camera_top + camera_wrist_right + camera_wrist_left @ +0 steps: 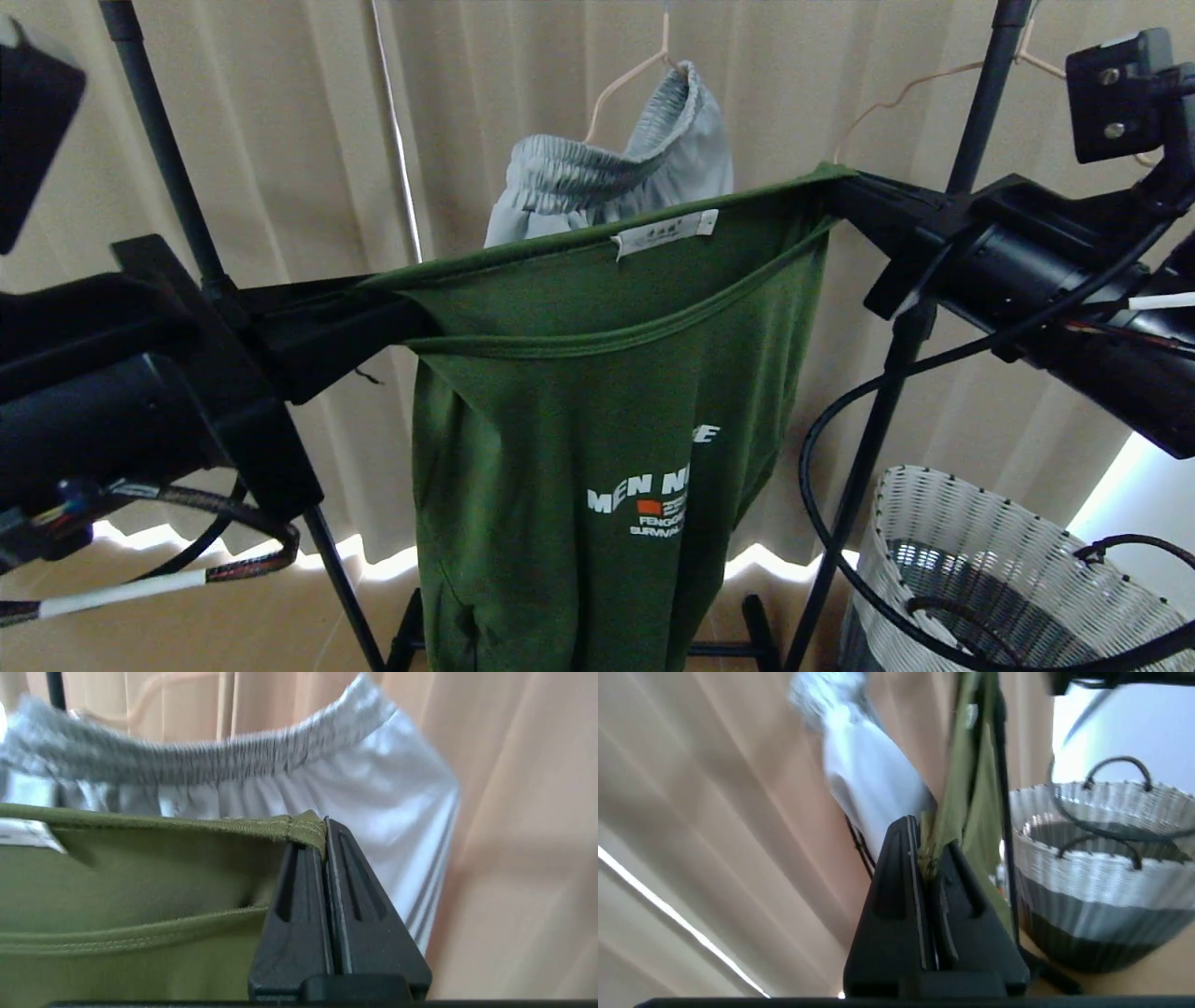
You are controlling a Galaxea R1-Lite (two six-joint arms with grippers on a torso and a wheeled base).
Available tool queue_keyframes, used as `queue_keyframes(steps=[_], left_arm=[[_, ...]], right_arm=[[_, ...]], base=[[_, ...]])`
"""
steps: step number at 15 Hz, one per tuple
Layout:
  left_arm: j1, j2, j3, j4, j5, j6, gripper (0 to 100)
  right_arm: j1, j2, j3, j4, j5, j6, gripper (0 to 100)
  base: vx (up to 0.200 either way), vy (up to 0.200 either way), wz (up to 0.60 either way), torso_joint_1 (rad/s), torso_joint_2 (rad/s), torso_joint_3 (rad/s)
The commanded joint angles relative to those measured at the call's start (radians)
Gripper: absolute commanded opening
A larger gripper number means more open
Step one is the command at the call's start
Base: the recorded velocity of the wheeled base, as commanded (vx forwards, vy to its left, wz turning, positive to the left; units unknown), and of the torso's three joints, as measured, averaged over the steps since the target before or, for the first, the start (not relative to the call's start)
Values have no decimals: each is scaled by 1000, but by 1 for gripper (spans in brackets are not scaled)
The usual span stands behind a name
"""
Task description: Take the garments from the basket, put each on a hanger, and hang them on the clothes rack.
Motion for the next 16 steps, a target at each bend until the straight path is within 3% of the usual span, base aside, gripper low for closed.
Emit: queue_keyframes(steps=[1, 7, 10, 16], left_arm=[[56, 93, -79, -7, 4, -1, 0], [90, 317, -359, -7, 12, -6, 0], [91, 392, -431, -7, 79, -6, 0], [91, 443, -462, -8, 107, -6, 0]], right_arm=[[0, -99, 51, 20, 5, 0, 0], [3, -280, 189, 20, 42, 35, 0], [3, -358, 261, 30, 143, 58, 0], [50, -444, 293, 169, 148, 96, 0]], base=[[0, 0, 0, 0, 0, 0], [0, 0, 0, 0, 0, 0], [0, 0, 0, 0, 0, 0], [0, 0, 0, 0, 0, 0]])
